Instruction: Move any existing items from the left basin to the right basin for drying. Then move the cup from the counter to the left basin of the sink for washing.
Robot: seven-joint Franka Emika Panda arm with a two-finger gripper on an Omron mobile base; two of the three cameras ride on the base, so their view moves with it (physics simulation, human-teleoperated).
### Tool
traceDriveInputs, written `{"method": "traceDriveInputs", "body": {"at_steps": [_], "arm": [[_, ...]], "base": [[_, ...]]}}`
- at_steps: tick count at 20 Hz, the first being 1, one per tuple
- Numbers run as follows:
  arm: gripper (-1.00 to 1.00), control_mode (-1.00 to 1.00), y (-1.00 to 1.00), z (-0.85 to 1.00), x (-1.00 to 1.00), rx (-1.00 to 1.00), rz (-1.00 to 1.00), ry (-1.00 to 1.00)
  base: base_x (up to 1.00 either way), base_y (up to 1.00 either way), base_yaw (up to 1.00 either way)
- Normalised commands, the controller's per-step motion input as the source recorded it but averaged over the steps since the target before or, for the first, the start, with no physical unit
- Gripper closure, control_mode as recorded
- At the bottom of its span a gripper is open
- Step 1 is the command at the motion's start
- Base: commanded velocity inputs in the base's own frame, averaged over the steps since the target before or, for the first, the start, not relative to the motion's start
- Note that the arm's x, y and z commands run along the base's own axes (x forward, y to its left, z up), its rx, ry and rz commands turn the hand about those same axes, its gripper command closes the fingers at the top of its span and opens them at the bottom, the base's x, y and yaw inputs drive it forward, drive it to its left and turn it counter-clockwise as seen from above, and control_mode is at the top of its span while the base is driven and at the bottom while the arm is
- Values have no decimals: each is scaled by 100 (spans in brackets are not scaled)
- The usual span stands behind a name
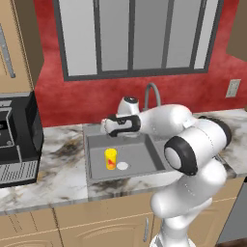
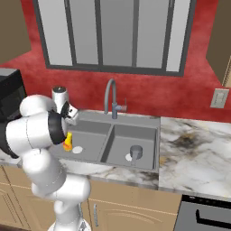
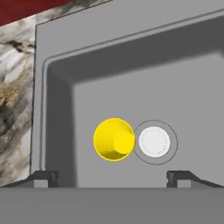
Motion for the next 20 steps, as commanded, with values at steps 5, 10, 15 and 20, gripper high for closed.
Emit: {"method": "traceDriveInputs", "body": {"at_steps": [5, 10, 15, 20], "arm": [[-100, -100, 2, 70, -44, -15, 0, -22], [-100, -100, 0, 72, -64, -9, 0, -25], [-100, -100, -3, 41, -66, 0, 0, -16], [-100, -100, -13, 13, -47, 0, 0, -8]], "base": [[0, 0, 0], [0, 0, 0], [0, 0, 0], [0, 0, 0]]}}
